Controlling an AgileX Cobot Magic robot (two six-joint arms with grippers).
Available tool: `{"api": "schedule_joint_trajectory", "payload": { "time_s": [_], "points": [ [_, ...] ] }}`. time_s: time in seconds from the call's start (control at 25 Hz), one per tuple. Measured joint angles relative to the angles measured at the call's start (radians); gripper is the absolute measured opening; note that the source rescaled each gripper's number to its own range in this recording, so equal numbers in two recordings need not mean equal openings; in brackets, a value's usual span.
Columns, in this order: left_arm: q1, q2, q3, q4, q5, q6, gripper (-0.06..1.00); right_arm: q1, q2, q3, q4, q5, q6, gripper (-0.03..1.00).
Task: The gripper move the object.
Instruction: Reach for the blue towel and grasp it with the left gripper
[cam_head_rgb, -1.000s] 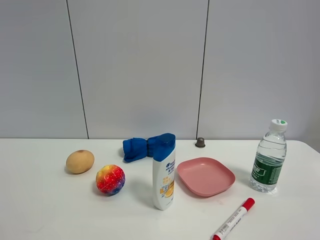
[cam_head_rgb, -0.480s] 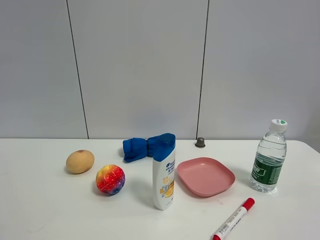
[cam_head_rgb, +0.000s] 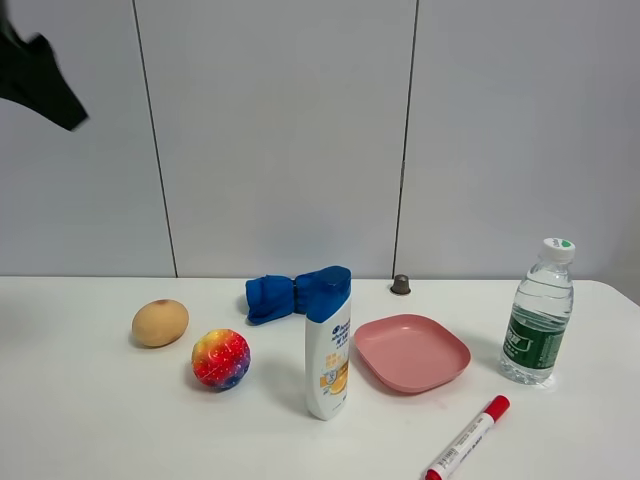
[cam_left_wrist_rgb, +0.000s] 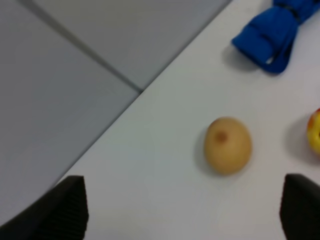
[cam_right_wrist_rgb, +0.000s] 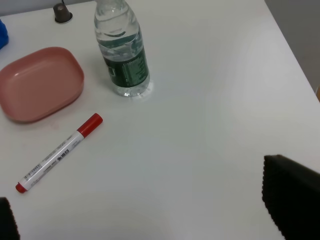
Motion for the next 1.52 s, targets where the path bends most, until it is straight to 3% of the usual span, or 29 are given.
{"api": "schedule_joint_trajectory", "payload": {
  "time_s": [0.28, 0.52, 0.76, 1.12, 1.52],
  "points": [
    [-0.159, 0.378, -0.223, -0.043, -0.018, 0.006, 0.69, 0.000, 0.000, 0.000, 0.000, 0.000, 0.000, 1.00],
    [-0.236, 0.704, -0.535, -0.105, 0.042, -0.004, 0.96, 0.000, 0.000, 0.000, 0.000, 0.000, 0.000, 1.00],
    [-0.255, 0.921, -0.777, -0.150, 0.087, 0.061, 1.00, 0.000, 0.000, 0.000, 0.000, 0.000, 0.000, 1.00],
    [-0.251, 1.047, -0.822, -0.186, 0.008, 0.217, 1.00, 0.000, 0.000, 0.000, 0.000, 0.000, 0.000, 1.00],
    [-0.223, 1.122, -0.825, -0.242, -0.074, 0.269, 1.00, 0.000, 0.000, 0.000, 0.000, 0.000, 0.000, 1.00]
  ]
}}
